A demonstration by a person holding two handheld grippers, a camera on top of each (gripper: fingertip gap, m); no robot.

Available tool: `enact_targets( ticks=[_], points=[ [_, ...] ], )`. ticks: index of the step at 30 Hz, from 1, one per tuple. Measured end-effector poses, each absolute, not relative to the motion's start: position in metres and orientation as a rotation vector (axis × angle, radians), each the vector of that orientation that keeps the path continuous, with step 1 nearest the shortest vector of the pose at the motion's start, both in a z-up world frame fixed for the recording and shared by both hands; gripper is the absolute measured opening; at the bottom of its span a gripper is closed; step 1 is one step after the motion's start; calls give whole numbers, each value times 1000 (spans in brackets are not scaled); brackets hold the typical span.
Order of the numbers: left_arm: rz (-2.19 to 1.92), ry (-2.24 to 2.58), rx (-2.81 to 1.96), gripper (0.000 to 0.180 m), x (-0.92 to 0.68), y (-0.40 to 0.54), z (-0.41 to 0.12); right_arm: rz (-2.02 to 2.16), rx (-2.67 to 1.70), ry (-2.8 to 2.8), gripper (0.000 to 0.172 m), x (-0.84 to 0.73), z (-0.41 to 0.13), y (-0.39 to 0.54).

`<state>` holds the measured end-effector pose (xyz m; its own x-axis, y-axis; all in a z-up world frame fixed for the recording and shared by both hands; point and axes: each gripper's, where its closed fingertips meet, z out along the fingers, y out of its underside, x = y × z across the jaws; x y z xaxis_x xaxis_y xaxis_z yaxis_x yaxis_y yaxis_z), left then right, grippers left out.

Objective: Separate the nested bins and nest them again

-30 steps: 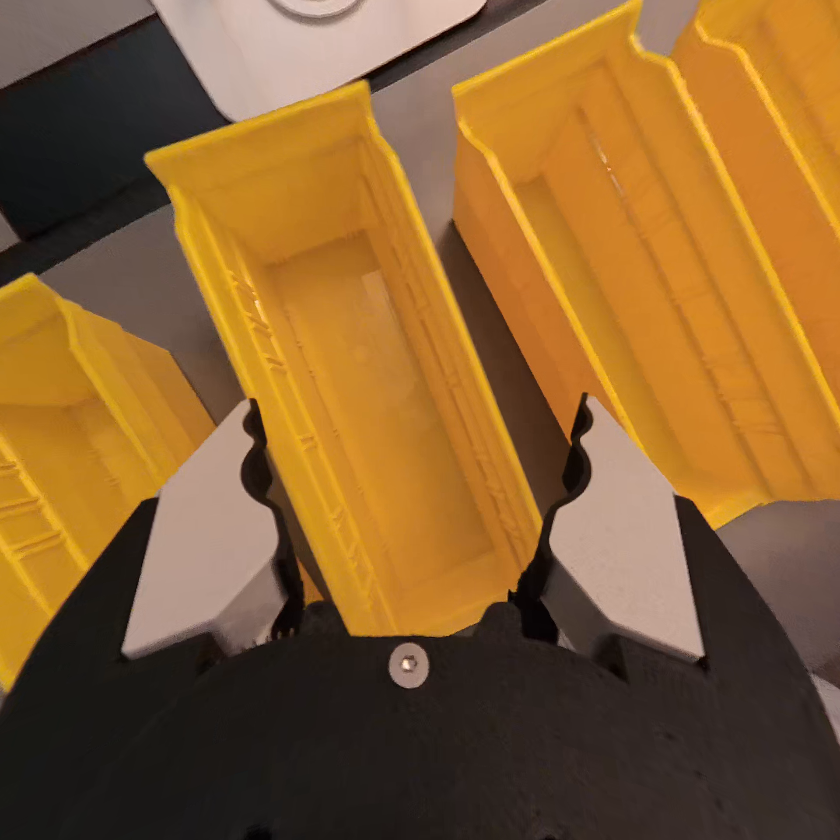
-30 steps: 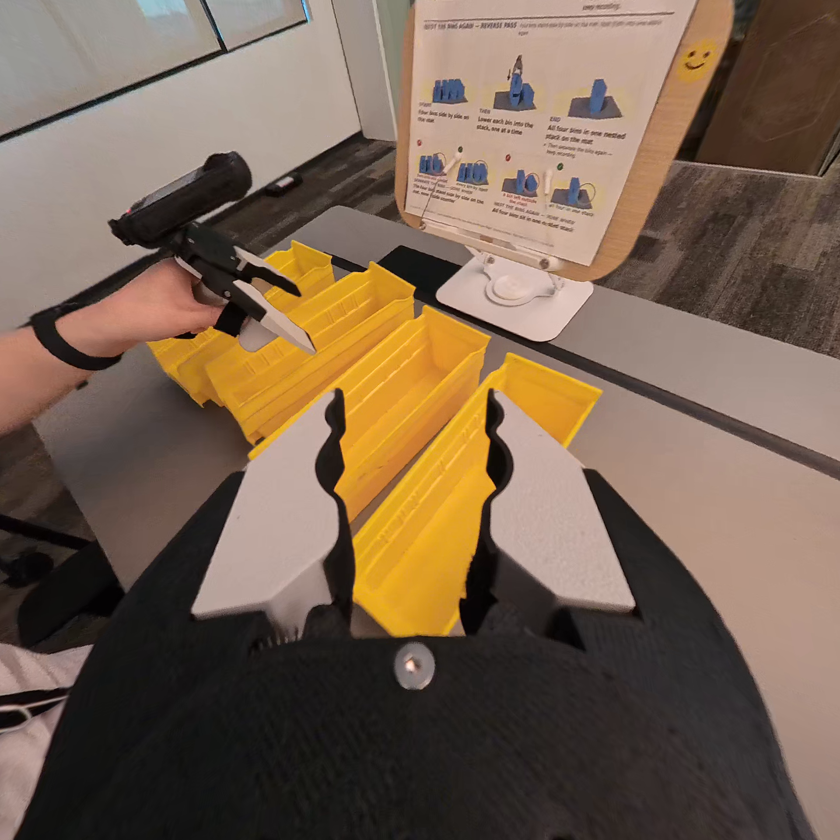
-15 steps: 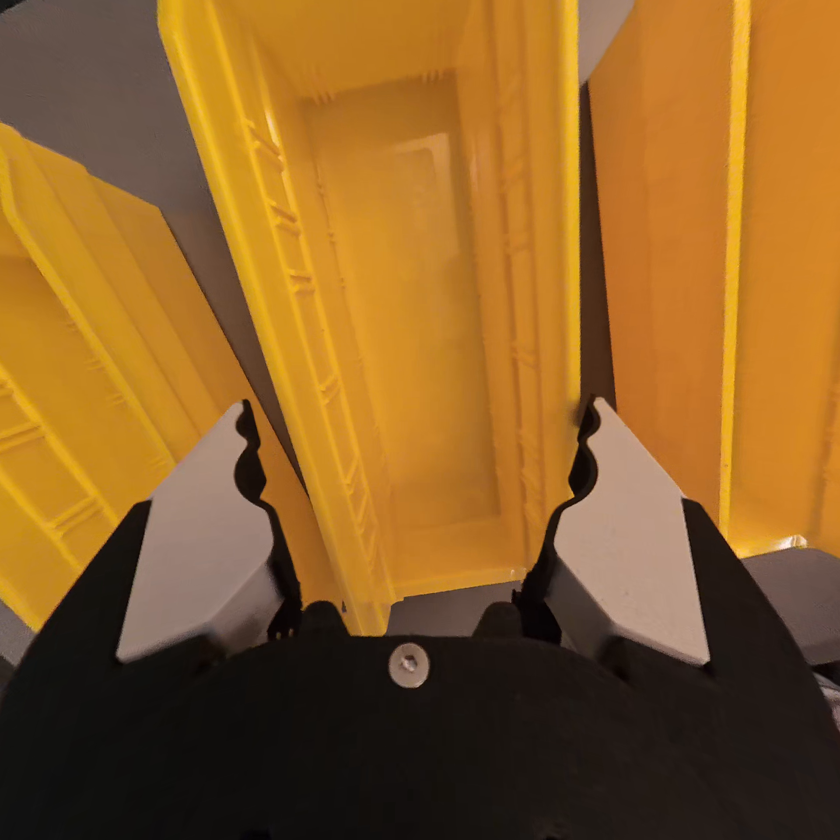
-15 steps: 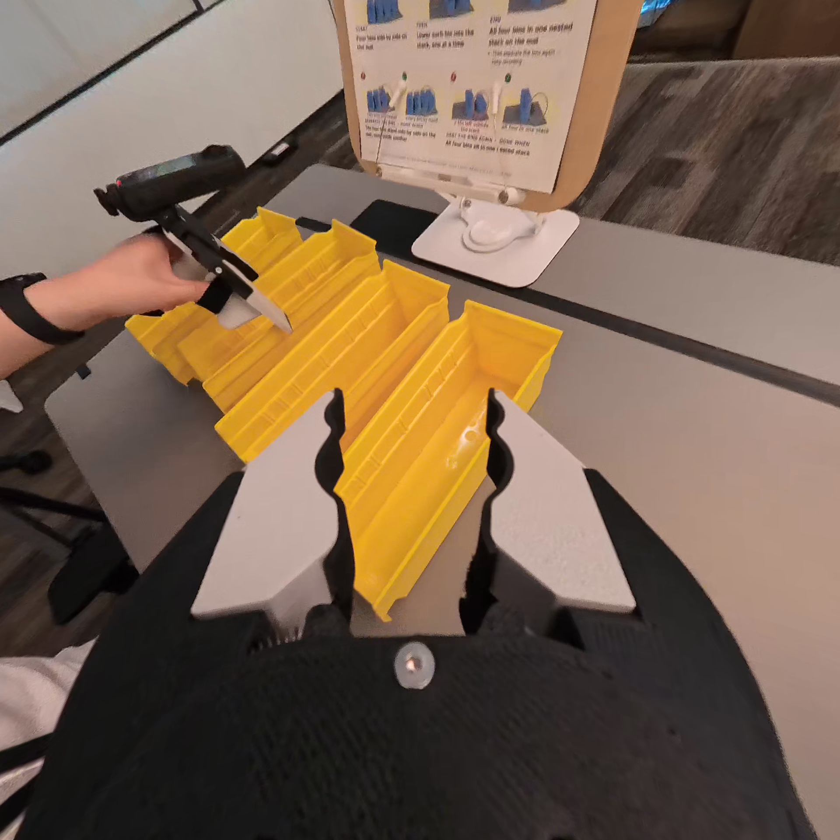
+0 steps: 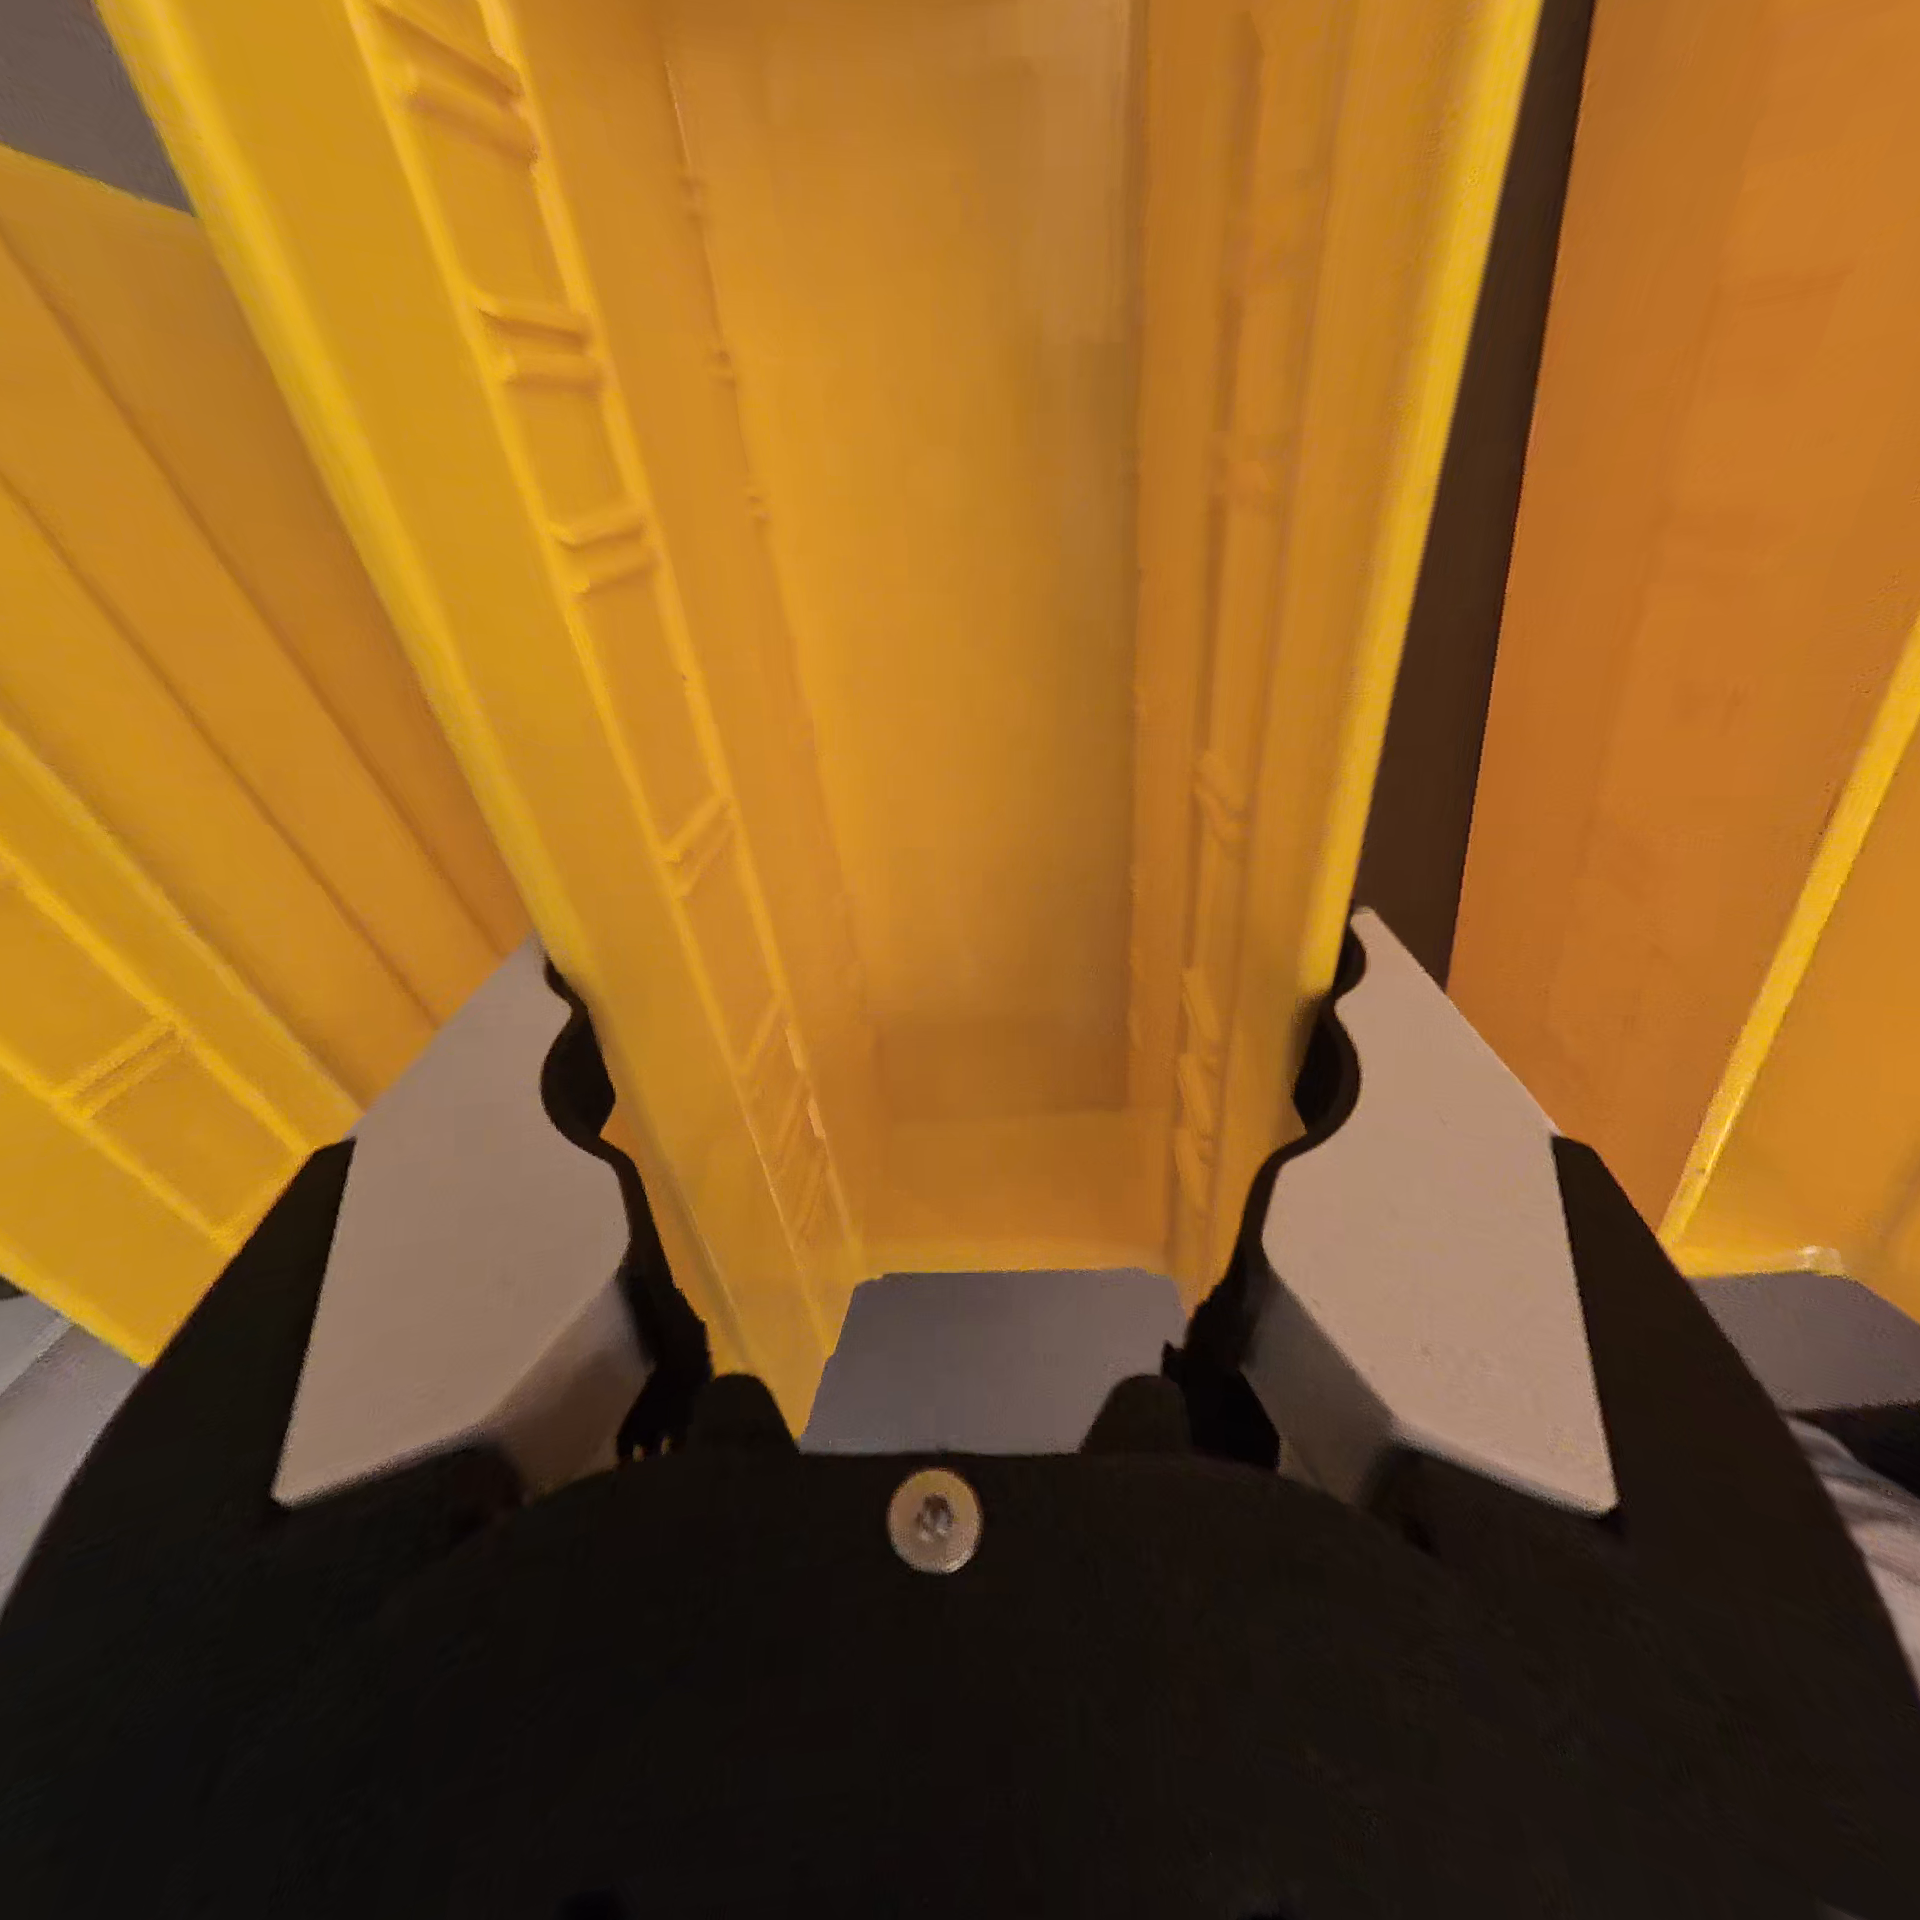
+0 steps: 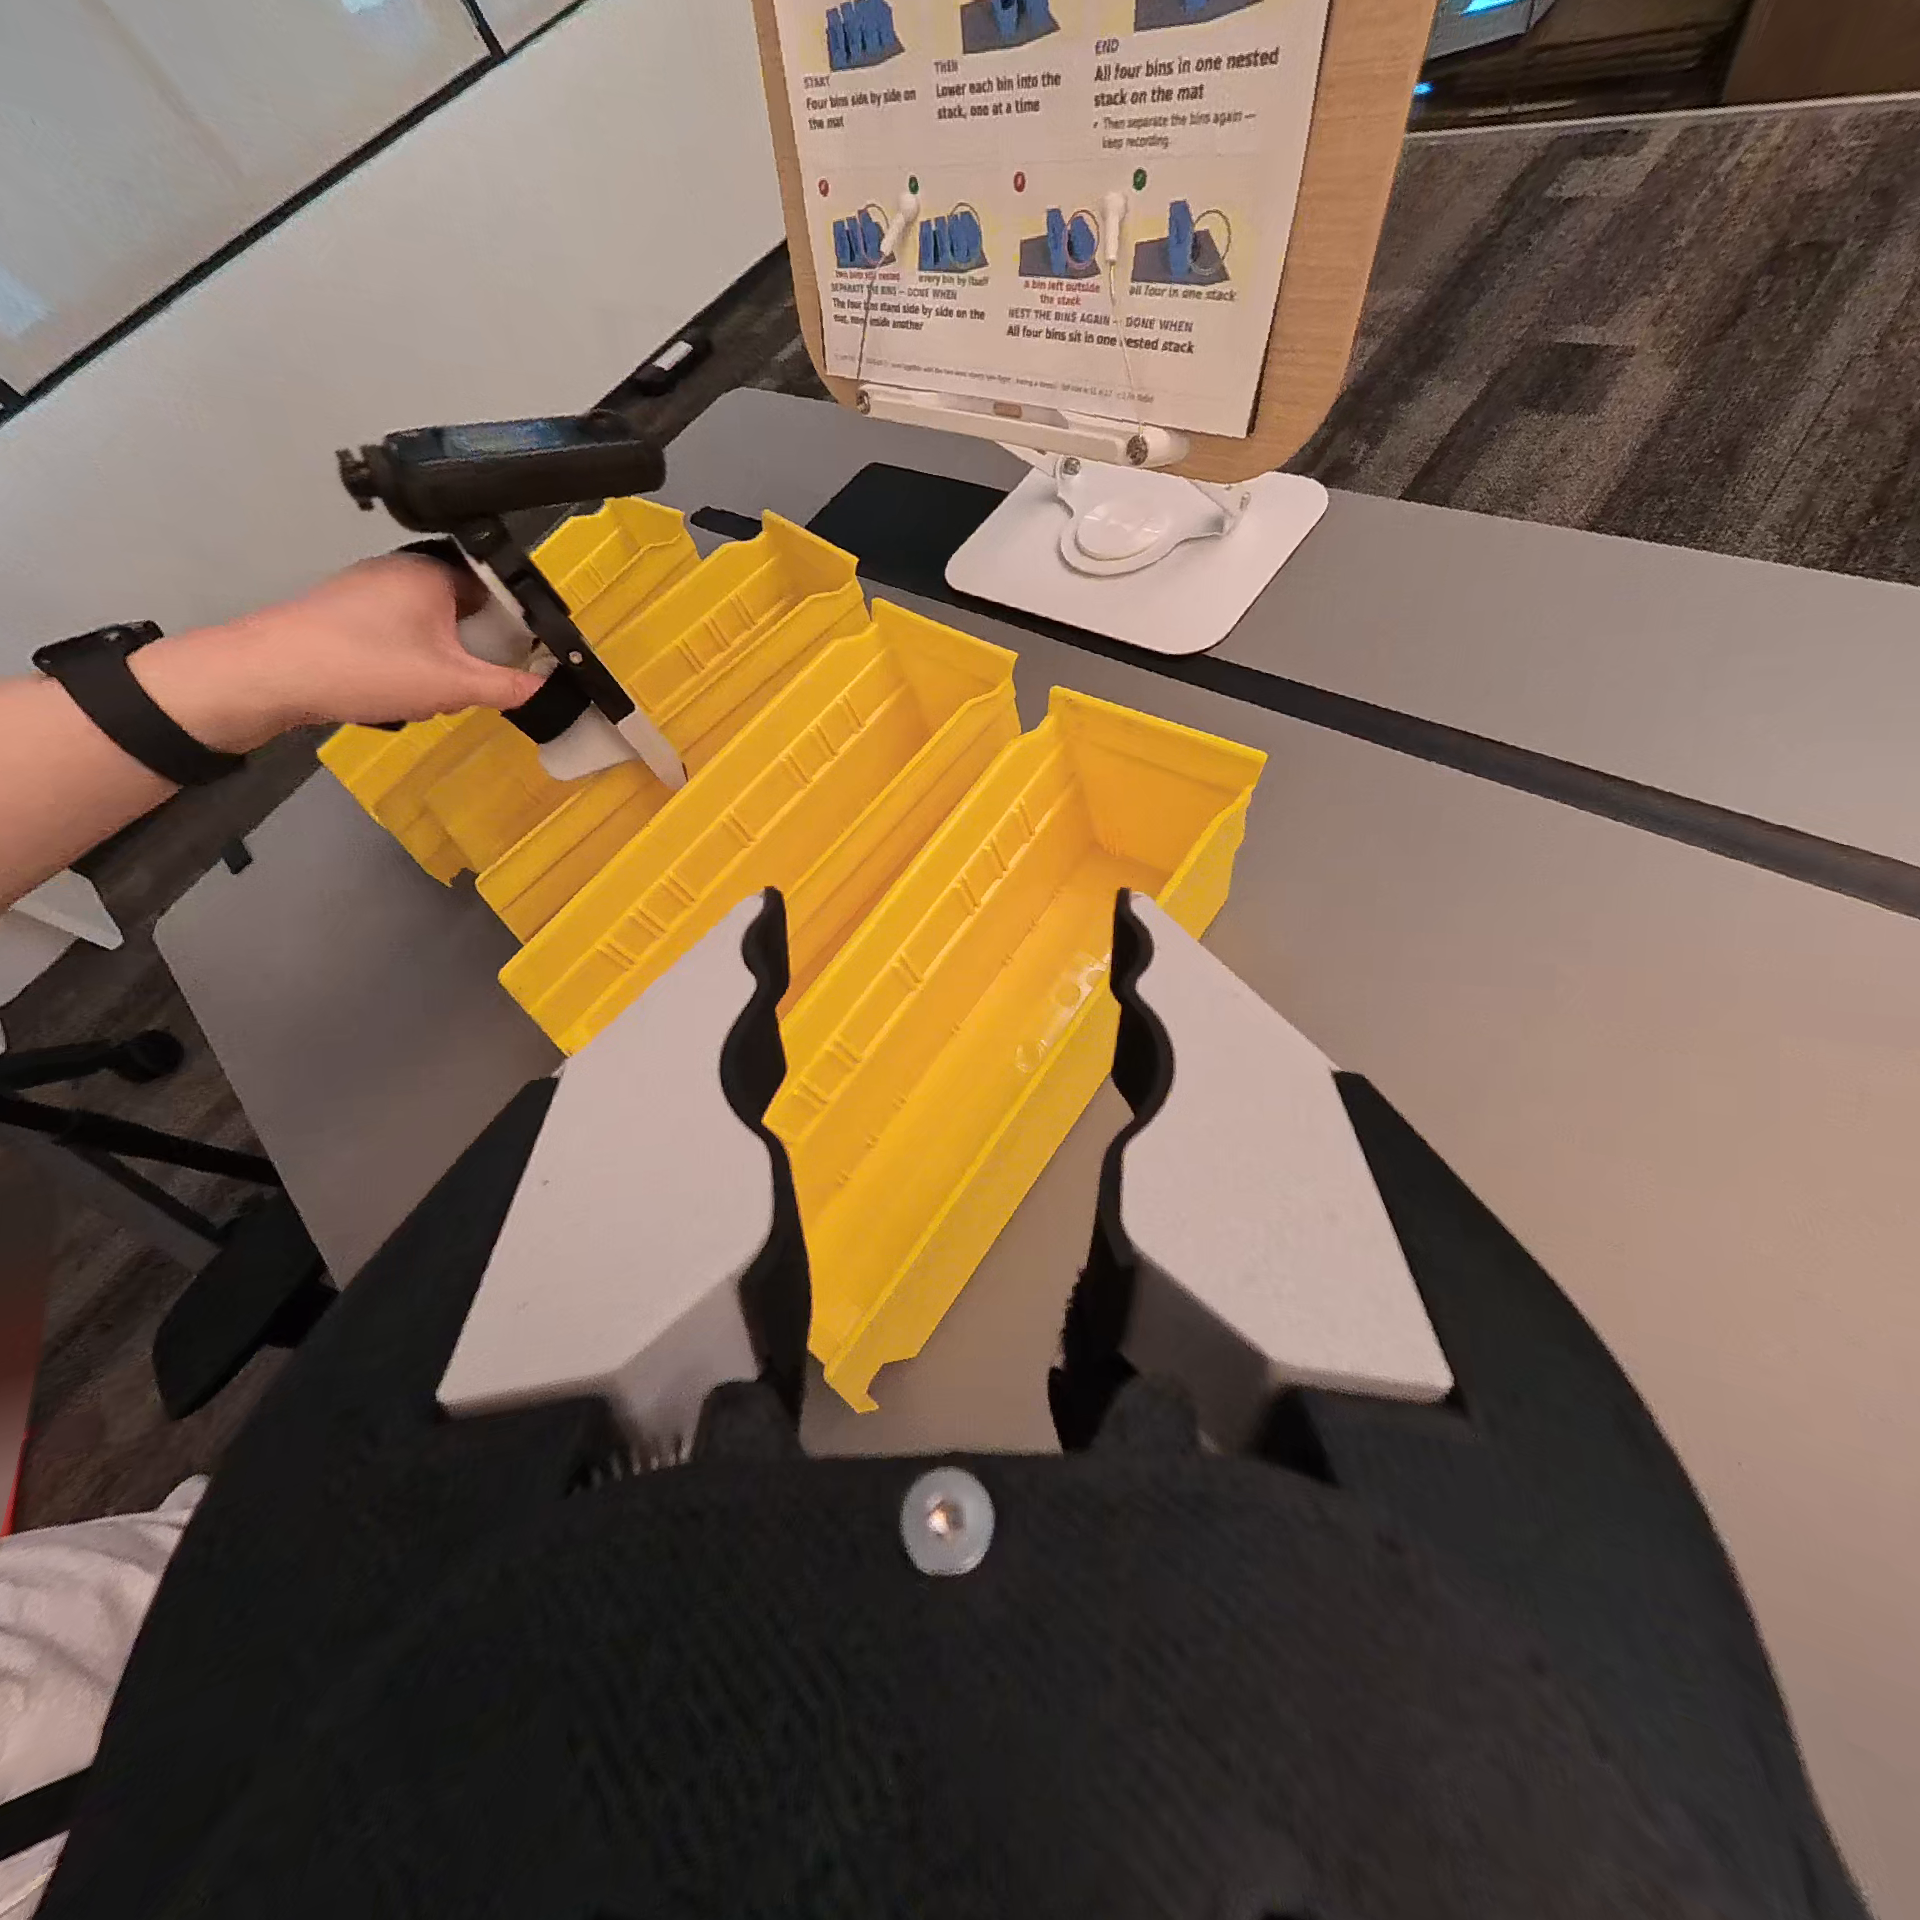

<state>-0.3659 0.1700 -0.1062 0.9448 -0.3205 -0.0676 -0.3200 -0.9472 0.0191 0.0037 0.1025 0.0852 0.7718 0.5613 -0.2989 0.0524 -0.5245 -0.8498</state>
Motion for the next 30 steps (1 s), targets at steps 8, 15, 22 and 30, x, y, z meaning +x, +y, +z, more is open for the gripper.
enact_targets(
  ticks=[8, 15, 22, 30],
  points=[
    [-147, -547, 2970, 112, -370, 162, -99, 738, -1992, -422, 61, 14, 95, 100],
    [-207, -570, 2985, 109, -367, 171, -70, 746, -1996, -428, 61, 14, 95, 99],
    [-295, -559, 2998, 109, -363, 169, -17, 740, -2012, -437, 61, 12, 92, 100],
    [27, -553, 3043, 114, -290, 139, 38, 735, -2061, -444, 61, 11, 81, 102]
  ],
)
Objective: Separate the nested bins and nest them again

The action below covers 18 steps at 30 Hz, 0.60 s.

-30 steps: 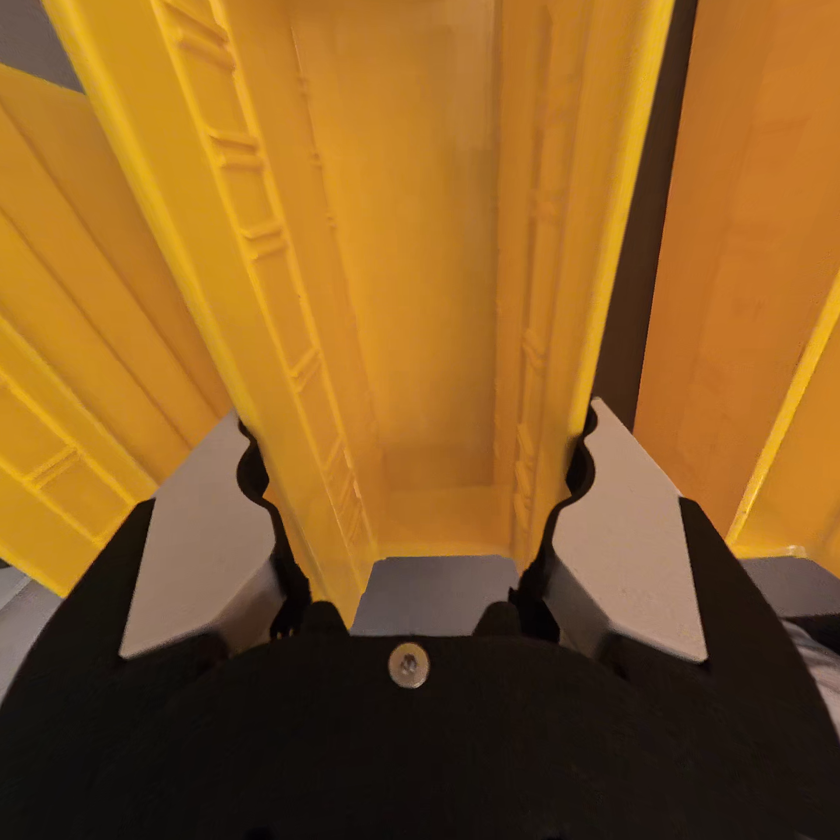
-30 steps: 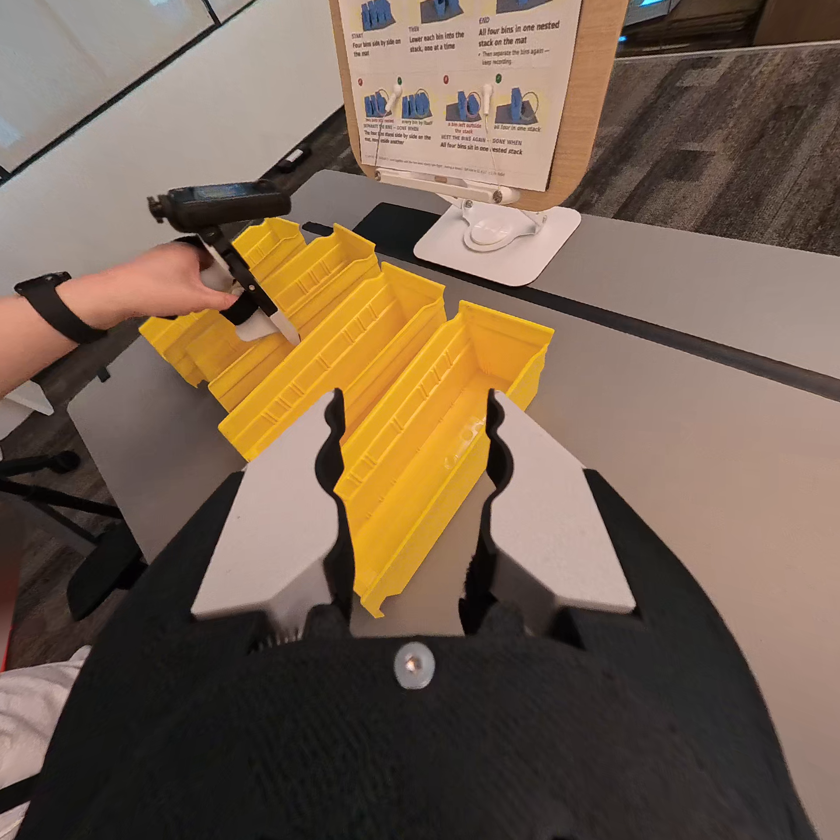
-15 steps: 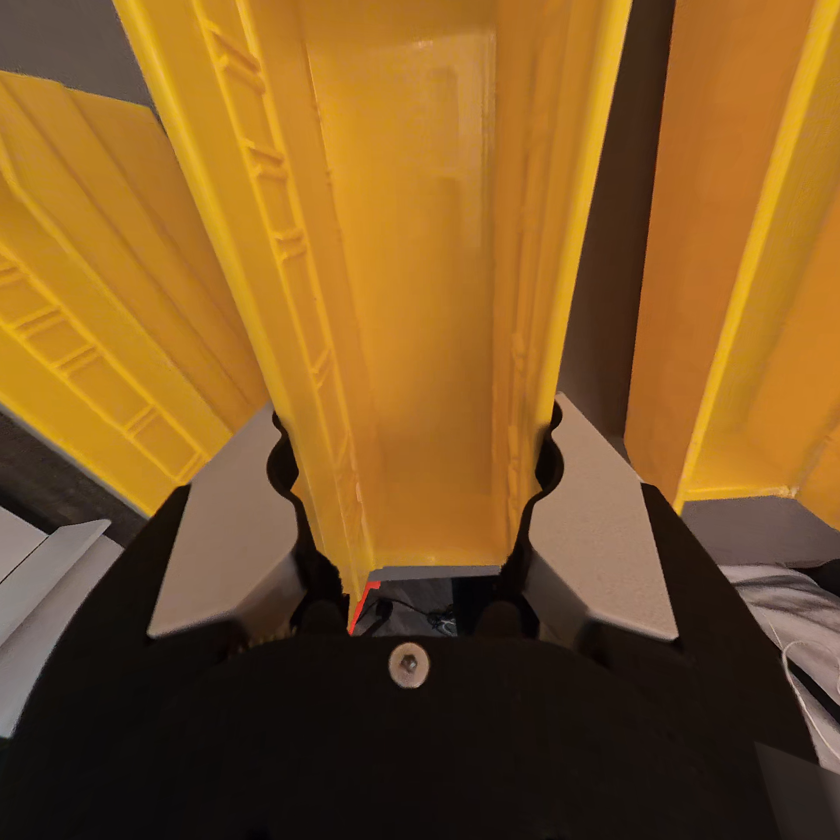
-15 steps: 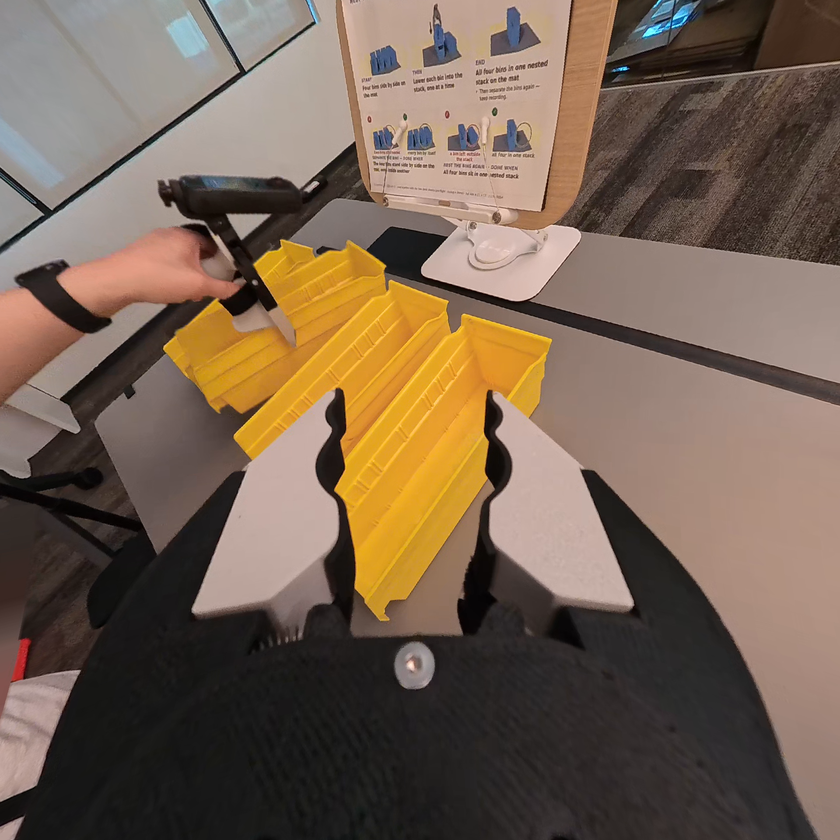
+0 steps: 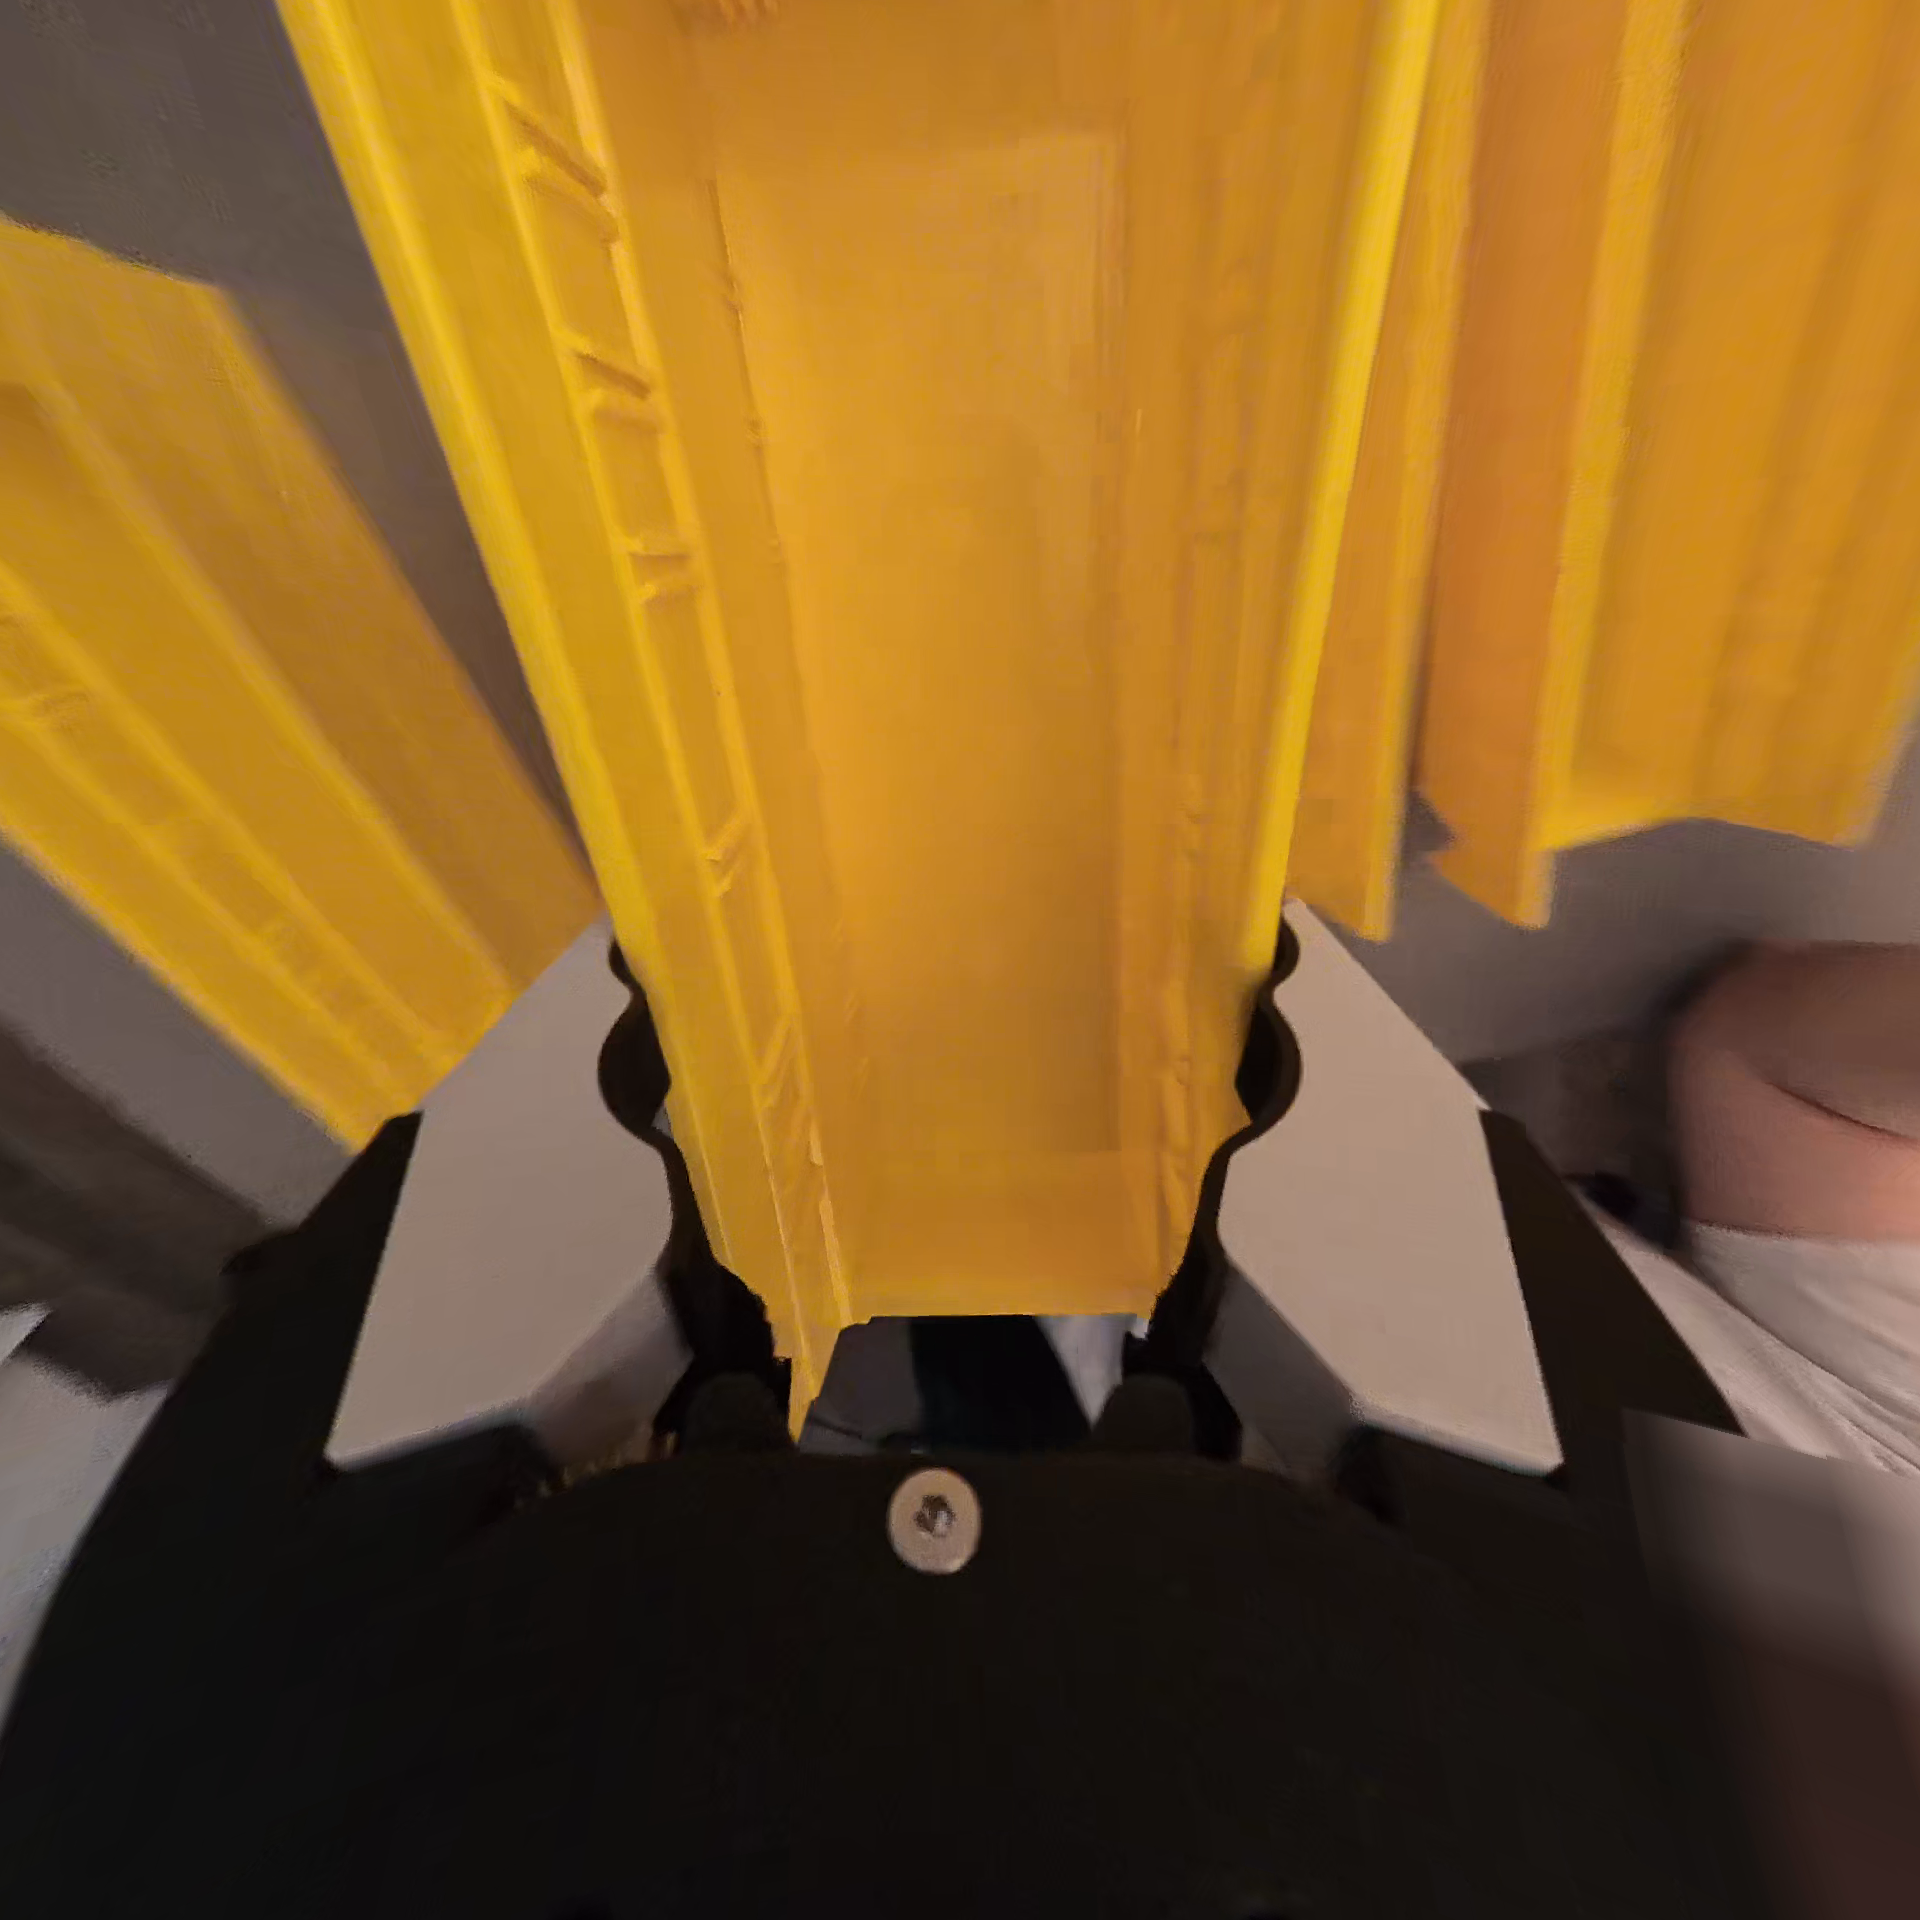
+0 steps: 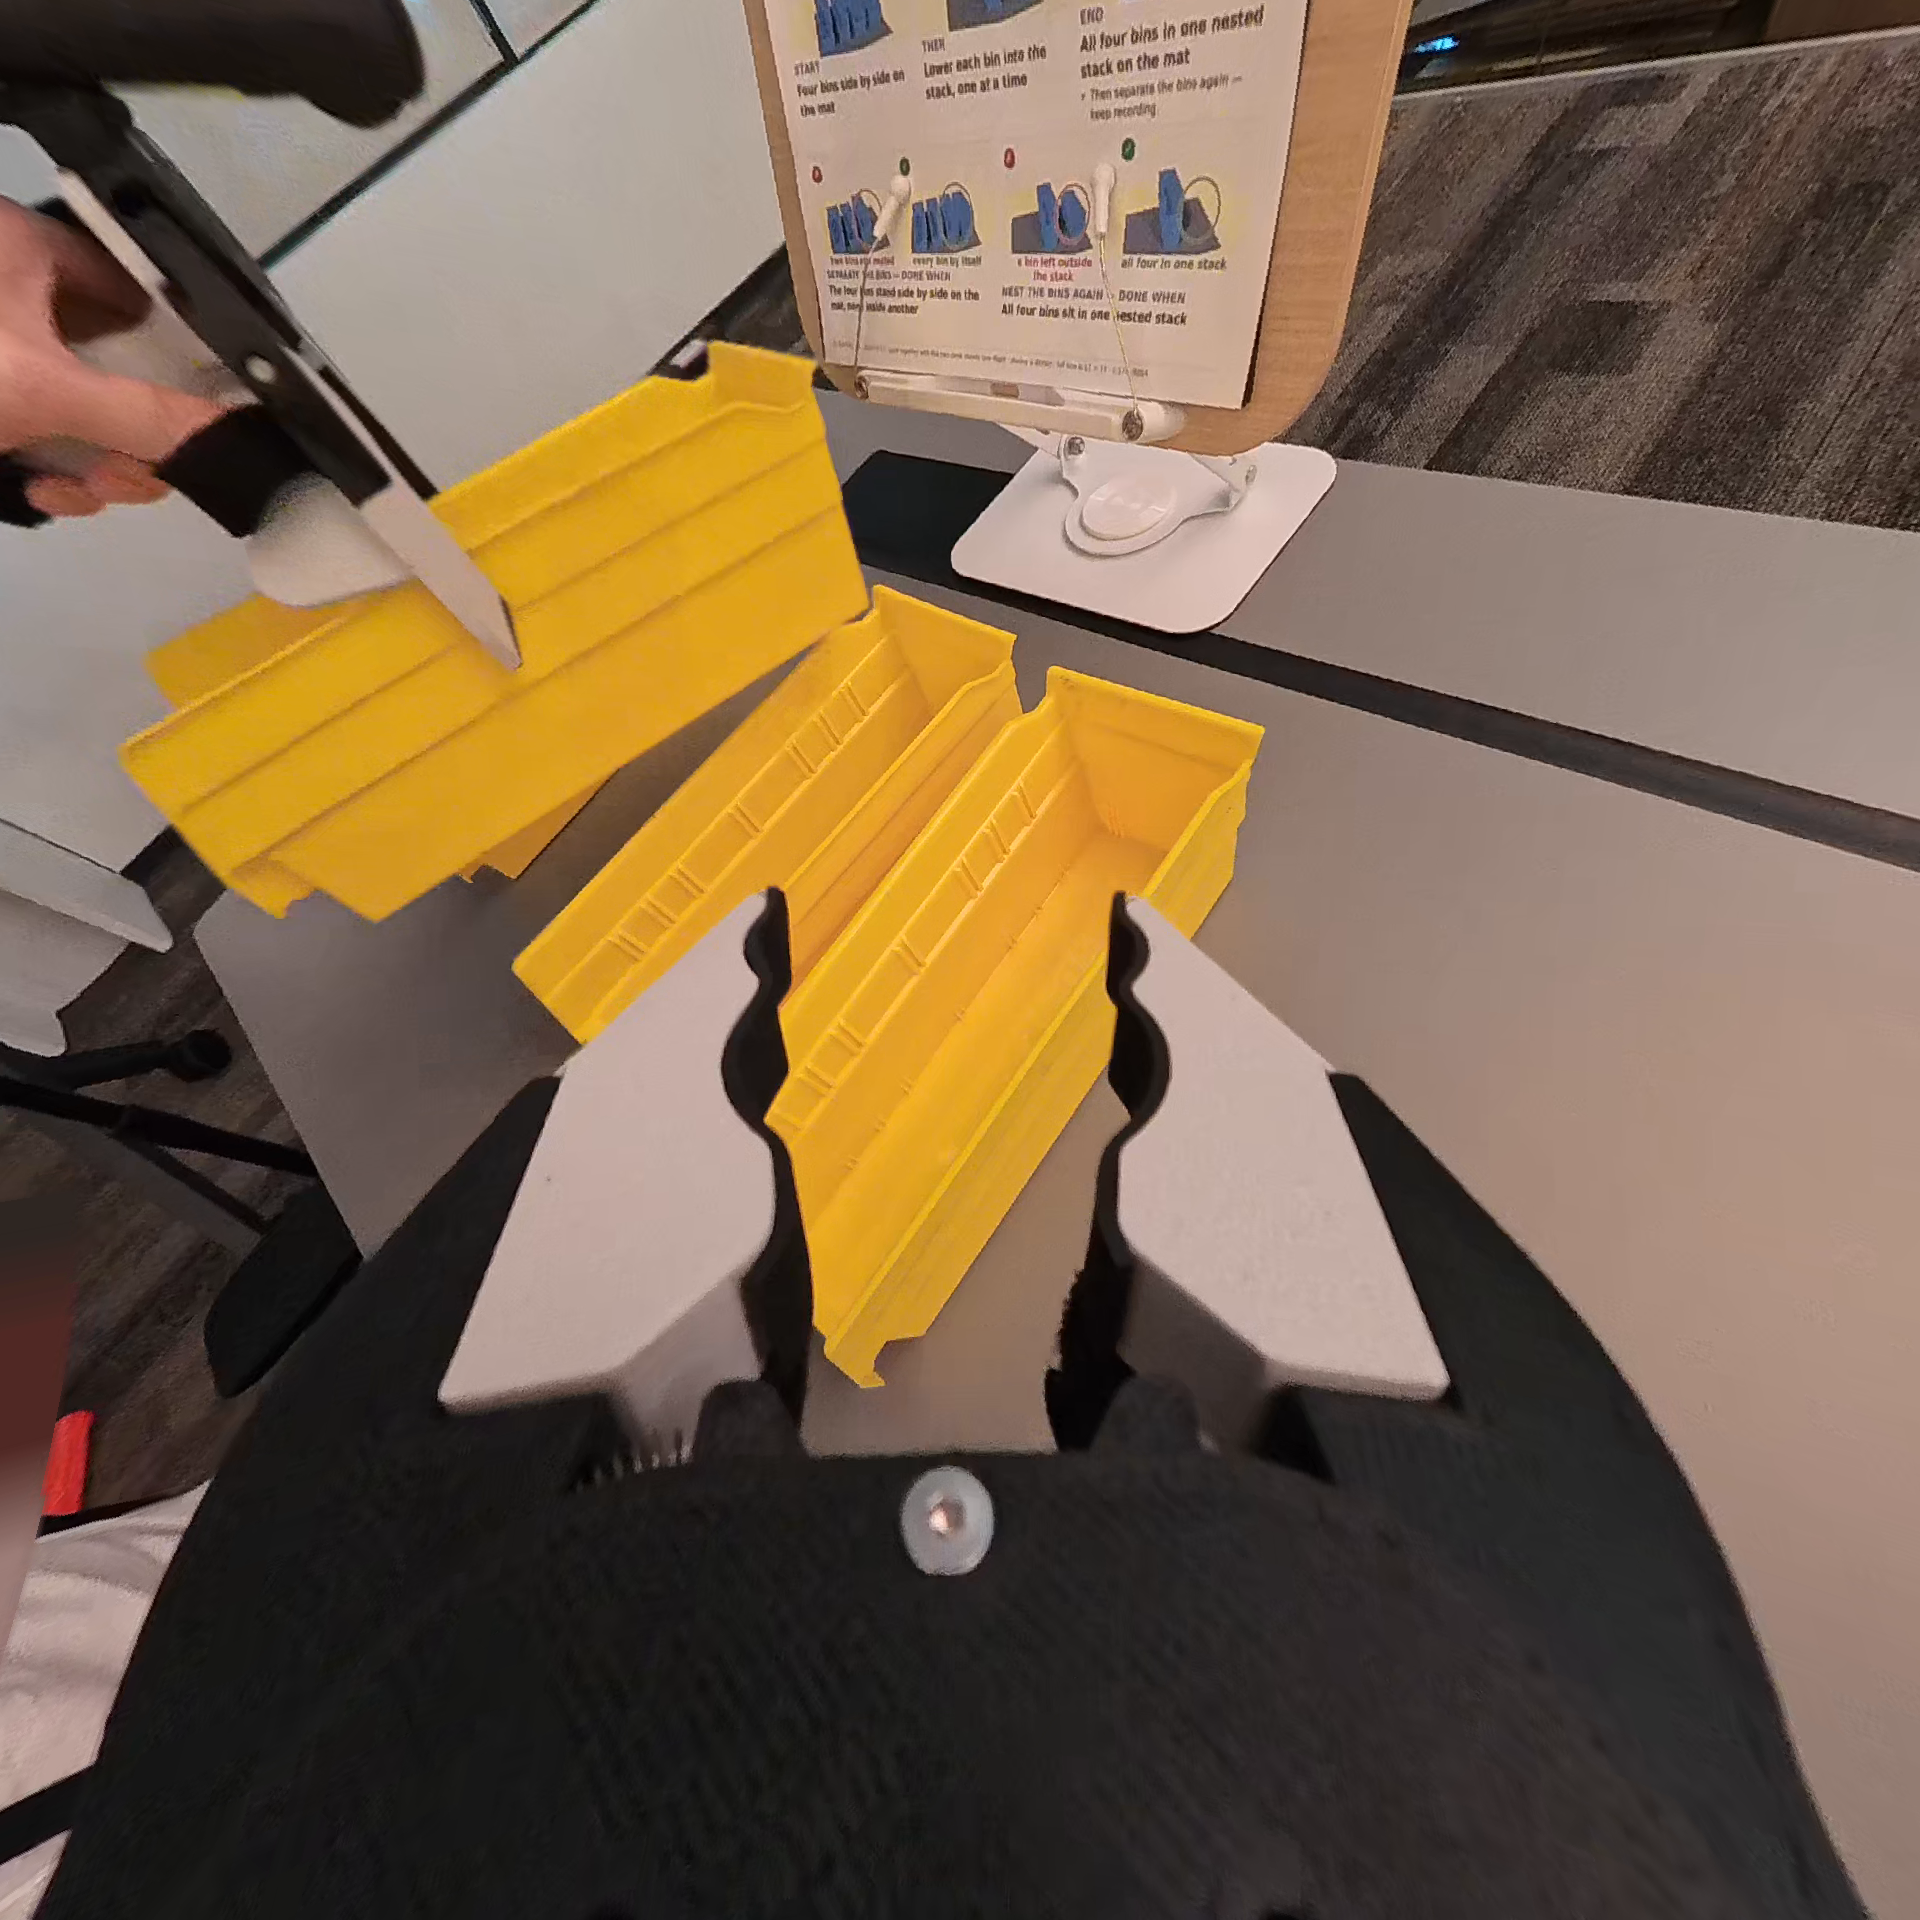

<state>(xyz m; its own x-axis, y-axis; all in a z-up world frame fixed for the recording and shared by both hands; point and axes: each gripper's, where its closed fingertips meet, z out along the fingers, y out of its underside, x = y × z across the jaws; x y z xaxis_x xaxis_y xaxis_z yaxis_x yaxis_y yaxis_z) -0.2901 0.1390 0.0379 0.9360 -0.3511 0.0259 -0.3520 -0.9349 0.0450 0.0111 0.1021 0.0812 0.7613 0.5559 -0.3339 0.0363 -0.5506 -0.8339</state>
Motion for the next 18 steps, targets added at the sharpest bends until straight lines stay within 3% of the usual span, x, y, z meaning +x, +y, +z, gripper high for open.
enact_targets(
  ticks=[5, 18],
  points=[
    [432, -497, 3077, 110, -225, 123, 43, 755, -2071, -459, 61, 12, 79, 99],
    [146, -409, 3115, 111, -221, 117, 0, 893, -2006, -446, 61, 21, 91, 85]
  ],
)
